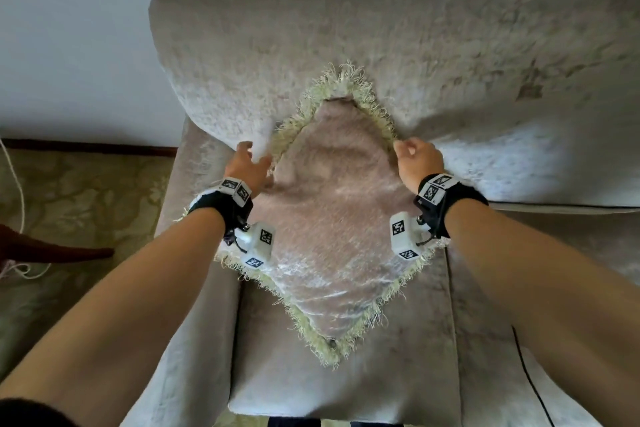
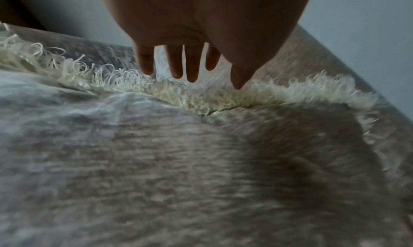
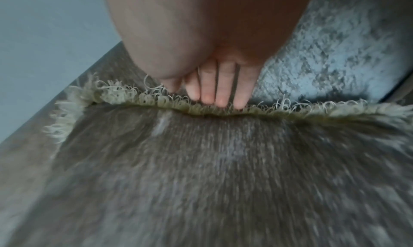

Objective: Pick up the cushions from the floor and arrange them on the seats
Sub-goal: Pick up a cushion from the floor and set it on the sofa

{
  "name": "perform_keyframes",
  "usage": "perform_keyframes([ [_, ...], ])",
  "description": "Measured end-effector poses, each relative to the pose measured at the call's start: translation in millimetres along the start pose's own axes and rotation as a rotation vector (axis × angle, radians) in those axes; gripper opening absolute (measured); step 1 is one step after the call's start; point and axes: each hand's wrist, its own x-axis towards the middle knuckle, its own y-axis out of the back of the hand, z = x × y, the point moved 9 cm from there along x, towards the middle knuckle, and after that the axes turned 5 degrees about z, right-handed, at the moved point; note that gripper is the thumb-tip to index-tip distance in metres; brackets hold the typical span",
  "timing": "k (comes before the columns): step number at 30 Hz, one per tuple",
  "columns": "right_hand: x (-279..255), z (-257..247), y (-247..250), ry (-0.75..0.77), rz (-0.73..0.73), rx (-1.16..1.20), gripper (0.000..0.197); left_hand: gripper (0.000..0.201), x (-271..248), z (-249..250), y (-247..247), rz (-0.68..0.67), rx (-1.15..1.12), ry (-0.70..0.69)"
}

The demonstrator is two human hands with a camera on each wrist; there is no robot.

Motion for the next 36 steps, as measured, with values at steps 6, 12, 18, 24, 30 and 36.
perform_keyframes([
  [6, 21, 23, -53, 0.029, -0.246, -0.185, 0.030, 0.031, 6, -18, -30, -0.008, 0.147, -0.089],
  [12, 16, -8, 5, 0.149, -0.011, 0.107, 0.024, 0.018, 5, 24, 29, 0.309, -0.122, -0.109],
  [18, 36, -31, 44, 0.088, 0.165, 0.098, 0.022, 0.020, 37, 77, 36, 0.252, -0.148, -0.088],
  [24, -1, -75, 27, 0.277, 0.362, 0.096, 0.061, 0.023, 39, 52, 20, 0.292, -0.146, -0.057],
  [30, -37, -28, -48, 0.455, 0.299, -0.242, 0.076, 0.021, 47, 52, 26, 0.392, -0.143, -0.116],
  [36, -28, 166, 3, -0.360, 0.118, -0.324, 0.073, 0.027, 23, 59, 31, 0.491, -0.198, -0.127],
])
